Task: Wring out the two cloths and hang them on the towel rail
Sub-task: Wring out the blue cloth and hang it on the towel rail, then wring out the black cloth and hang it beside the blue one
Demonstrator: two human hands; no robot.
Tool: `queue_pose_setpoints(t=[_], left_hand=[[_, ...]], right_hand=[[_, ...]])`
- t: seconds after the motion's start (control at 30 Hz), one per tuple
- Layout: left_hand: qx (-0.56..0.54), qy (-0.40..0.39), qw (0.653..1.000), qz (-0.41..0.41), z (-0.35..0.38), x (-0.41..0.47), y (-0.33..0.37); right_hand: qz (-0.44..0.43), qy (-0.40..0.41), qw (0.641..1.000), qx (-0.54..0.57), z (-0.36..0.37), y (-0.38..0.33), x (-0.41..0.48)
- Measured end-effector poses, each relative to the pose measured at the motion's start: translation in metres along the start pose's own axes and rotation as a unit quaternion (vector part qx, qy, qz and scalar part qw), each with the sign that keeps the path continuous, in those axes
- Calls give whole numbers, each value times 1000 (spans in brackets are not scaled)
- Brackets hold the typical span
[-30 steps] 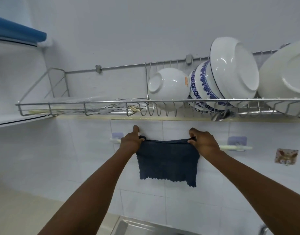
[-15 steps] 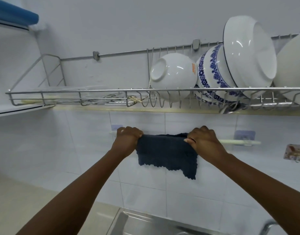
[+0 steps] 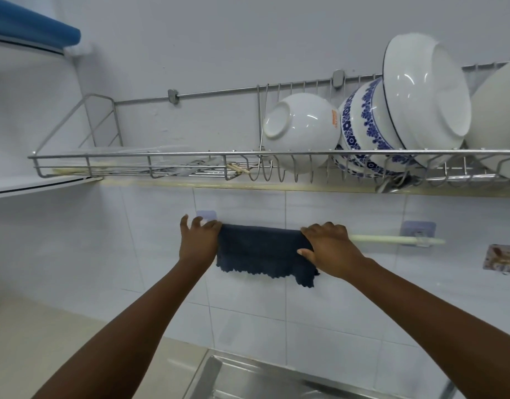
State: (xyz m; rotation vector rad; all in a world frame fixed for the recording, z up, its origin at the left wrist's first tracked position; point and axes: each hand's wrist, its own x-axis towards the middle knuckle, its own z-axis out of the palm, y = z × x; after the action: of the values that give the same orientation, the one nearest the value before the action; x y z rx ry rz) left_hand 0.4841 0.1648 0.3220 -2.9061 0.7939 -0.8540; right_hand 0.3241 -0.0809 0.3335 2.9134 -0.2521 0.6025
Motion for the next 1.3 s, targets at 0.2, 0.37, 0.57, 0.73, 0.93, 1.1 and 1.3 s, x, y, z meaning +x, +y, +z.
queue_pose_setpoints(t=[0.2, 0.37, 0.57, 0.73, 0.93, 1.1, 1.3], left_hand=[[-13, -2, 1000, 11, 13, -5, 1], [-31, -4, 999, -16, 17, -2, 2], [-157, 34, 987, -7, 13, -25, 56], [-312, -20, 946, 91, 19, -93, 125], [-335, -147, 918, 151, 39, -178, 213], [-359, -243, 884, 173, 73, -244, 283], [-354, -348, 847, 190, 110, -327, 346]], right_hand=[[-7, 42, 998, 53, 10, -3, -9], [-23, 53, 992, 116, 11, -3, -21], [31, 30, 972, 230, 6, 15, -54], [66, 72, 973, 208, 35, 52, -130], [120, 2, 969, 216, 78, 85, -257], [193, -85, 943, 259, 118, 98, -348], [240, -182, 917, 261, 158, 100, -438]])
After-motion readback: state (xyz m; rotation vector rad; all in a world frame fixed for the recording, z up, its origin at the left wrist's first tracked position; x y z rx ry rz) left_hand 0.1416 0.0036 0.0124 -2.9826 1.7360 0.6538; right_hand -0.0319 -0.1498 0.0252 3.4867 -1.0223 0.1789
